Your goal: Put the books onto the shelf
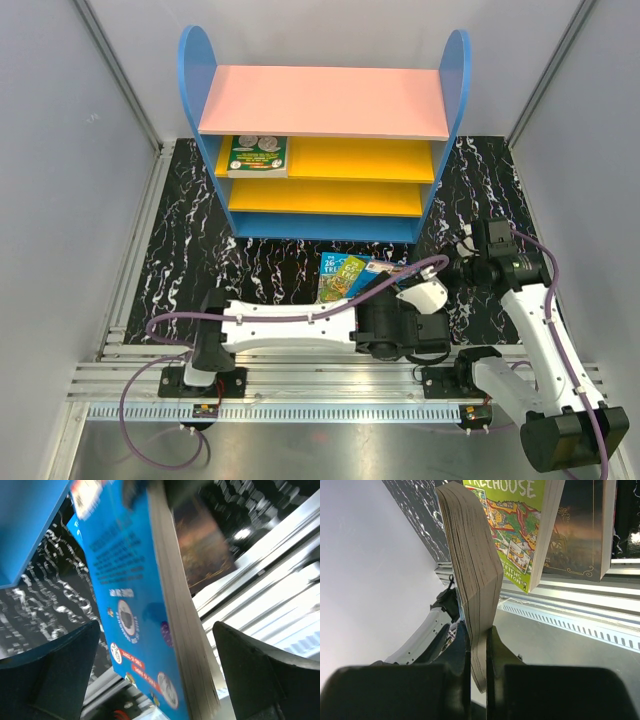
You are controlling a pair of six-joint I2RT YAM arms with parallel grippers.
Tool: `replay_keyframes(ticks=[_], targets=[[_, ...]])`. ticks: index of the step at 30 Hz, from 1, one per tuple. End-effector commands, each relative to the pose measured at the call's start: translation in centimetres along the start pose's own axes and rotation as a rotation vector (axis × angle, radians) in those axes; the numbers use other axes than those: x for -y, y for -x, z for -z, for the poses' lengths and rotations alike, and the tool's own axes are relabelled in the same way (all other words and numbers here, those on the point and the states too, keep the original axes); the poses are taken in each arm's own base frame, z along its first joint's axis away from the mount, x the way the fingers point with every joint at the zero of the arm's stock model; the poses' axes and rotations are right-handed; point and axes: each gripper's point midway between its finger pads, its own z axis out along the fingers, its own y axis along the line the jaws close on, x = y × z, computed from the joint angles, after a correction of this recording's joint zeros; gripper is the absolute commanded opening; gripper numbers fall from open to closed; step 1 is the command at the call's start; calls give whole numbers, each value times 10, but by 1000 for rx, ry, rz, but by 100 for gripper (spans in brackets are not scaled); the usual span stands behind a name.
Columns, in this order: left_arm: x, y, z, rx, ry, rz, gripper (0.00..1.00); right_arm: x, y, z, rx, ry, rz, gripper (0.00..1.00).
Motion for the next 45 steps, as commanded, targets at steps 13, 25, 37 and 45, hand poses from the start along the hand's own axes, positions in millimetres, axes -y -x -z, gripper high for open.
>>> replay_keyframes(ticks=[13, 25, 37, 45], targets=[[-96, -27, 79, 272, -469, 736, 99, -40, -3, 13, -46, 118, 71, 0], [-66, -10, 58, 308, -885, 924, 99, -107, -25, 52, -79, 497, 154, 0], [-96, 31, 94, 513, -1072, 1080, 82, -93, -42, 54, -92, 620, 93, 0], [-106, 22, 95, 472, -1002, 1077, 0, -82, -42, 50, -67, 630, 53, 0]])
